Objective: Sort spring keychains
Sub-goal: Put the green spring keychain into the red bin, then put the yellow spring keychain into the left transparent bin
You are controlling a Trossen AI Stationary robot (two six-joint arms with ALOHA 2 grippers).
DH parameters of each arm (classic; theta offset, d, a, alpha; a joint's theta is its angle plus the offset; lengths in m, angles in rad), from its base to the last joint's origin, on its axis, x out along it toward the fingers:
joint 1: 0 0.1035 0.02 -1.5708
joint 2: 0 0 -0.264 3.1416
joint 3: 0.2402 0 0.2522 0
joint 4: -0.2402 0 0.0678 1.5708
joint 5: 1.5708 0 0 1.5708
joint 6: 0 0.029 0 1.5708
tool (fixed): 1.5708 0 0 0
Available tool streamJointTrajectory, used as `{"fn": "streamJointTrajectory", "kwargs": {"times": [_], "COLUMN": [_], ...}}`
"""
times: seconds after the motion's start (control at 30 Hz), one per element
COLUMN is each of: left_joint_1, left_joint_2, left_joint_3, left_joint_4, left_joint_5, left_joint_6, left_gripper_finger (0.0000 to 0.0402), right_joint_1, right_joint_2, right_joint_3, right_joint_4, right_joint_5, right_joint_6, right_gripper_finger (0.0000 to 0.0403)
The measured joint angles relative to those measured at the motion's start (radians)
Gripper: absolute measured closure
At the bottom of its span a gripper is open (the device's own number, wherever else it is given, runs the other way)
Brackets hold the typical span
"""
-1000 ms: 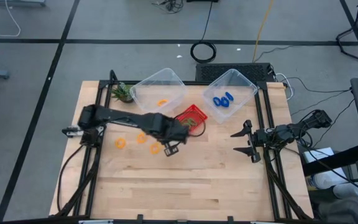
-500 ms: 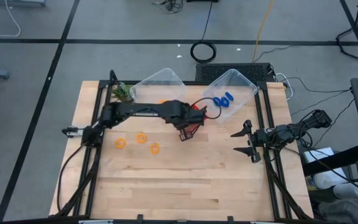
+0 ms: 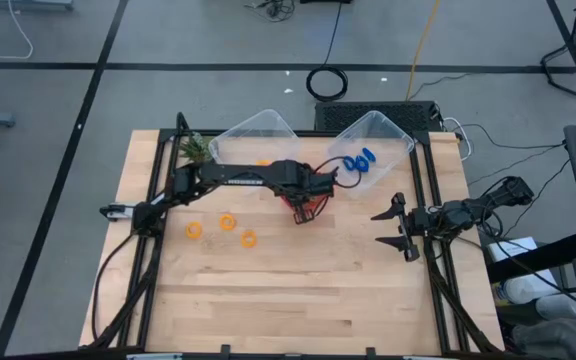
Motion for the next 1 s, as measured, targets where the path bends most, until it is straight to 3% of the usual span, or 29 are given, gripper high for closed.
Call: {"fn": "streamJointTrajectory", "kwargs": {"times": [0.1,0.43,0.6,0.77,1.0], "left_joint_1": [0.001,-0.015,-0.025,-0.048,-0.093], "left_joint_2": [0.007,0.005,0.005,0.005,0.004], "left_joint_3": [0.000,0.000,0.000,-0.004,-0.025], "left_joint_4": [0.001,-0.003,-0.005,-0.072,-0.154], "left_joint_5": [0.006,0.010,0.015,0.089,0.007], "left_joint_6": [0.000,-0.011,-0.027,-0.081,-0.194], "left_gripper_finger": [0.0376,0.0212,0.0147,0.0106,0.0086], "right_joint_1": [0.000,0.000,0.000,0.000,0.000], "right_joint_2": [0.000,0.000,0.000,0.000,0.000], "right_joint_3": [0.000,0.000,0.000,0.000,0.000], "right_joint_4": [0.000,0.000,0.000,0.000,0.000], "right_joint_5": [0.000,0.000,0.000,0.000,0.000], "right_joint_6": [0.000,0.000,0.000,0.000,0.000], "right_gripper_finger": [0.0147,0.0147,0.0147,0.0147,0.0147]}}
